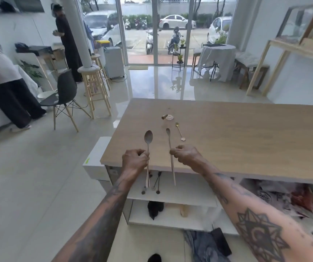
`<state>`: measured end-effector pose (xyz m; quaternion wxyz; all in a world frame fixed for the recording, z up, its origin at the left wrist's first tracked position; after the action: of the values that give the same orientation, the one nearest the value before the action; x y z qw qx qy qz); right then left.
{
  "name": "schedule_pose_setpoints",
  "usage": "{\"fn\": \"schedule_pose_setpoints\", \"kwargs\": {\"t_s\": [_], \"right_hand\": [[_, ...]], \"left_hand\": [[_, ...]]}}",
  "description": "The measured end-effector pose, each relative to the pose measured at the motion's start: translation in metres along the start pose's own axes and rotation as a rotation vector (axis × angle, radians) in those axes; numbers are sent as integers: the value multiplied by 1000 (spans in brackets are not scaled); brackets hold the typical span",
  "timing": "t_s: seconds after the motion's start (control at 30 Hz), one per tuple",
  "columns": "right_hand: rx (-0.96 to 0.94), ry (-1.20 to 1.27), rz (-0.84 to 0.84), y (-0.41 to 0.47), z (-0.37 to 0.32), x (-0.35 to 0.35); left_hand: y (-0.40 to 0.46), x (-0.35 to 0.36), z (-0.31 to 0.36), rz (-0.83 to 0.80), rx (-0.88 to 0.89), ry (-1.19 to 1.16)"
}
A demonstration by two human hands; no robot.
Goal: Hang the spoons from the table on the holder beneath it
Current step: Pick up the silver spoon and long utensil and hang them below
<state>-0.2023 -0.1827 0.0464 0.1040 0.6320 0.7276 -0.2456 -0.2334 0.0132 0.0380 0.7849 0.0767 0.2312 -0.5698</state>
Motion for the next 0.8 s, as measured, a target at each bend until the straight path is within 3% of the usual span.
{"fn": "schedule_pose_setpoints", "kwargs": {"t_s": [0.5, 0.8], "right_hand": [[207, -70, -277, 1, 147, 166], [325, -14, -221, 105, 253, 214]], "left_hand": [[-22, 31, -212, -44, -367, 106], [82, 110, -300, -132, -378, 184]]}}
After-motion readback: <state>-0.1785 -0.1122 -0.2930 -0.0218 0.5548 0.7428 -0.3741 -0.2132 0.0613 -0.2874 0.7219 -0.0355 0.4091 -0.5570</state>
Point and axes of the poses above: each hand's wrist, its own y-axis towards the middle knuckle, its own x-axis out of the palm, z = x × y, the point moved 4 cm from there along y, towards the middle knuckle, and after that the axes turned 5 degrees about -x, right-handed, at the moved point
